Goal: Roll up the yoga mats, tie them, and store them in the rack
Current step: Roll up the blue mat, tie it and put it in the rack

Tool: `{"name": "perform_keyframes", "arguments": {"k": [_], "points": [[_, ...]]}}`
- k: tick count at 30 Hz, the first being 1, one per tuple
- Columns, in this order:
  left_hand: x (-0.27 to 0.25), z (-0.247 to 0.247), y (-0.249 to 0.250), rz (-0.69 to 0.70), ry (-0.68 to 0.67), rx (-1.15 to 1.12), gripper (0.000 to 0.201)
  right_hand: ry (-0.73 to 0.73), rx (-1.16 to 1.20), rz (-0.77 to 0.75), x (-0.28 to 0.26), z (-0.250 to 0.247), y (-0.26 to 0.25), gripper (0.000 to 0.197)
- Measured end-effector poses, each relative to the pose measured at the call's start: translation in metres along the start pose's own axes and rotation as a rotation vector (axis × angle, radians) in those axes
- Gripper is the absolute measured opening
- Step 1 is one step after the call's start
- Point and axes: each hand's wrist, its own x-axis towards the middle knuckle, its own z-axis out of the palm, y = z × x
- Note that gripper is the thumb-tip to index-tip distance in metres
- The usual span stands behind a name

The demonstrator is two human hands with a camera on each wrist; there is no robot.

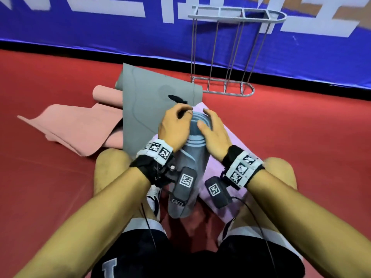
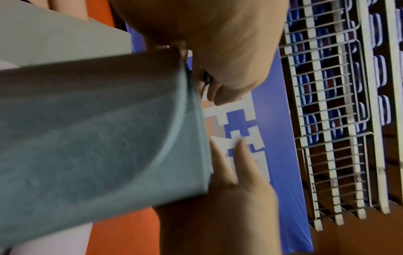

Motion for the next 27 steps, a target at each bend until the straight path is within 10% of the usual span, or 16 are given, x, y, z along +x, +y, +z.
{"name": "perform_keyframes", "arguments": {"k": [4, 12, 27], "points": [[-0.005, 0.006, -0.002, 0.076, 0.182, 0.001, 0.026, -0.022, 0.068, 0.010, 0.005, 0.006, 0.002, 0.063], [-0.004, 0.008, -0.004, 0.254, 0.013, -0.023, 0.027, 0.242, -0.090, -0.041, 0.029, -0.015, -0.020, 0.026], [0.010, 0.009, 0.004, 0.037, -0.137, 0.065, 0.047, 0.188, 0.358, -0.003, 0.044, -0.015, -0.016, 0.023]]}}
